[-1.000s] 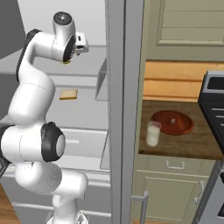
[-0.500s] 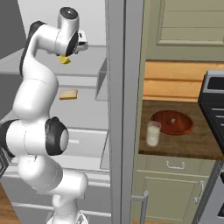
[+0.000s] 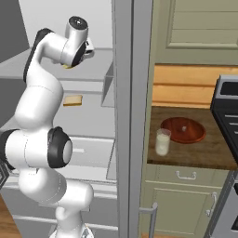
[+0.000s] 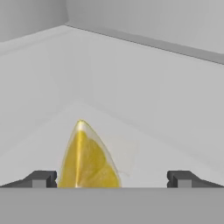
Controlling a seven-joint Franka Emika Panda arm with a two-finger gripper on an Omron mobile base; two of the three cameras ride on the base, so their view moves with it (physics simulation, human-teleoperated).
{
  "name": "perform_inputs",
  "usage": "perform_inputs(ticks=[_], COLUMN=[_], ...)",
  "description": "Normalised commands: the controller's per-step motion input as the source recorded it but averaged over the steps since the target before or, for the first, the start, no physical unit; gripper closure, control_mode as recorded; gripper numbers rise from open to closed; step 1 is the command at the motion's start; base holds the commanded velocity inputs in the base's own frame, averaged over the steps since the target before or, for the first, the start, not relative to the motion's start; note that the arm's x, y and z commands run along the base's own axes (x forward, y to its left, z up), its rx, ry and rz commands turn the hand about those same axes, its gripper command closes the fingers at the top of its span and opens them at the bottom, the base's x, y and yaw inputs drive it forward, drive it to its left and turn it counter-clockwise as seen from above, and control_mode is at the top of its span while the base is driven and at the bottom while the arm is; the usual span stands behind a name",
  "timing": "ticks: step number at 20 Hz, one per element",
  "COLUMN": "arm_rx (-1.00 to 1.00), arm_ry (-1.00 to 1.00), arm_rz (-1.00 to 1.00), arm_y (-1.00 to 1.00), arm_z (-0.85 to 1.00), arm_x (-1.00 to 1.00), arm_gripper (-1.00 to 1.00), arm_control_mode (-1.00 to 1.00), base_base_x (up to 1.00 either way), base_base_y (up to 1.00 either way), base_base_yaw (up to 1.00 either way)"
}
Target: Grab a lemon wedge from the fridge and one ice cube from the ice bowl, and put them in the glass of lemonade.
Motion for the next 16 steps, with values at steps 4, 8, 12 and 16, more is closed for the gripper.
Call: perform_inputs(ticks=[4, 8, 12, 16], arm_rx=[-0.03, -0.03, 0.00, 0.00], arm_ry=[0.00, 0.00, 0.00, -0.01], arm_rz=[0.06, 0.08, 0.02, 0.00], arm_y=[0.19, 0.09, 0.00, 0.00], arm_z=[-0.21, -0.11, -0.04, -0.37], arm_x=[0.03, -0.02, -0.08, 0.01], arm_gripper=[-1.00, -1.00, -1.00, -1.00], arm_control_mode=[-1.00, -1.00, -1.00, -1.00], base_base_x=[0.00, 0.00, 0.00, 0.00], base_base_y=[0.00, 0.00, 0.00, 0.00], base_base_yaw=[0.00, 0.00, 0.00, 0.00])
